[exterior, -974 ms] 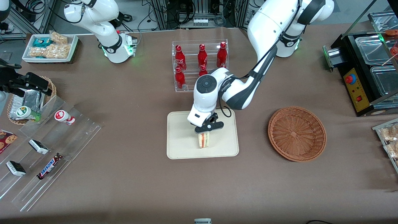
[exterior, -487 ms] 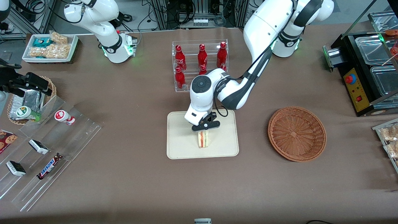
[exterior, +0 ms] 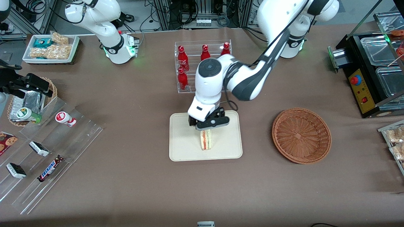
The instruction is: Place sandwich from basket to tray
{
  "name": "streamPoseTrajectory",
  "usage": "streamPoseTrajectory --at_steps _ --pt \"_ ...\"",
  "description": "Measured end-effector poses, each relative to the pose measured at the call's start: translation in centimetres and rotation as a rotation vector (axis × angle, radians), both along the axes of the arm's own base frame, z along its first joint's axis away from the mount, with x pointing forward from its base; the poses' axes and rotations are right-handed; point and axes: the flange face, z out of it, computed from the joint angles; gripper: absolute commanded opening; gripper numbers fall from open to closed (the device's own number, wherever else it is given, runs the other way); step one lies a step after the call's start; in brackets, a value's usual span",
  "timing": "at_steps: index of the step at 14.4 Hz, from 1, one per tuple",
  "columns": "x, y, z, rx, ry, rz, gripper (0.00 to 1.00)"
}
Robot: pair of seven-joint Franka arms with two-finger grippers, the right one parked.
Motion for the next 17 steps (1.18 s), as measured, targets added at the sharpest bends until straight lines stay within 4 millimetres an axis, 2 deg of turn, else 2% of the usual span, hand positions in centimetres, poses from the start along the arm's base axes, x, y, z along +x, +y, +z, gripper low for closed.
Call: streamPoseTrajectory --at_steps 1,3,7,9,11,14,17 --pt "0.2 1.2 1.7 0.010 0.004 0.011 1.00" --pt "1.1 4.3 3.0 0.035 0.041 0.040 1.00" --pt "5.7 13.1 0.7 0.074 0.102 0.076 1.00" --pt "7.1 18.2 0.7 0.066 0.134 0.059 1.00" --pt "7.3 23.2 1.9 0.057 0.152 0.017 1.00" --pt "6.2 30.5 4.5 0.067 0.181 -0.036 1.00" --pt "5.2 36.7 7.2 0.060 0.227 -0.100 1.00"
